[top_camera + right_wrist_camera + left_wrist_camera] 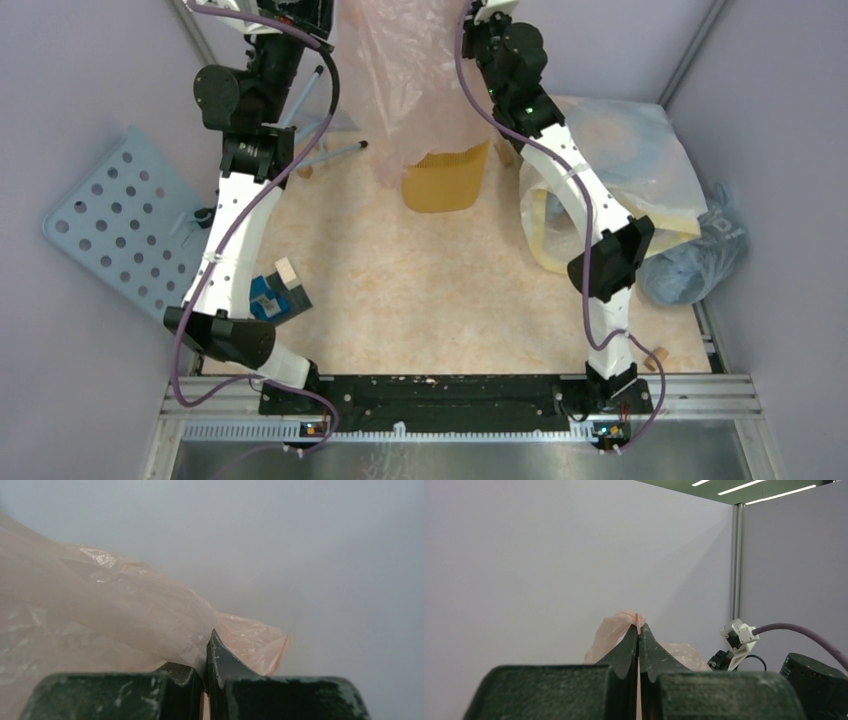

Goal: Put the trash bags into the trash bin

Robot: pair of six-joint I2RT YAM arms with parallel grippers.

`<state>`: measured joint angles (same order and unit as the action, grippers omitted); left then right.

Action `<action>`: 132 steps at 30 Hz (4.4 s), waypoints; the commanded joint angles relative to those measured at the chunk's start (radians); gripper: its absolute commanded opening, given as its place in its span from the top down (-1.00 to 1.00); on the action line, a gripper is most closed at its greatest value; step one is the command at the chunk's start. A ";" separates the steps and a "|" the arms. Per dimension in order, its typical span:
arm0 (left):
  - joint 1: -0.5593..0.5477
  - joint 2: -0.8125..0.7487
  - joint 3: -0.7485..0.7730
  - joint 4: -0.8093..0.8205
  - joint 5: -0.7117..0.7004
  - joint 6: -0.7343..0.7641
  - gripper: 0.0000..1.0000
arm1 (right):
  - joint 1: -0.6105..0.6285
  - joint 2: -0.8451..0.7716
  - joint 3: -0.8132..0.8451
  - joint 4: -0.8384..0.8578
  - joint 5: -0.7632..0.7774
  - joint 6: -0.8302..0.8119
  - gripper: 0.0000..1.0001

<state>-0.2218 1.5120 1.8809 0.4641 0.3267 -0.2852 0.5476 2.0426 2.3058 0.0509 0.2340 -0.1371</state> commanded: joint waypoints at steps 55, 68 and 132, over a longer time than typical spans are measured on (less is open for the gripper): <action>0.030 0.175 -0.051 0.122 0.106 -0.075 1.00 | -0.046 -0.267 -0.324 -0.210 -0.008 0.200 -0.53; 0.030 0.151 -0.128 0.142 0.124 -0.086 1.00 | -0.063 -0.092 -0.097 -0.528 0.060 0.368 -0.55; 0.027 -0.029 -0.277 0.022 0.310 -0.278 1.00 | -0.074 -0.272 -0.218 -0.905 -0.105 0.352 1.00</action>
<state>-0.1970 1.5421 1.6352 0.5076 0.6037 -0.5224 0.4767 1.8896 2.1227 -0.8204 0.2199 0.2279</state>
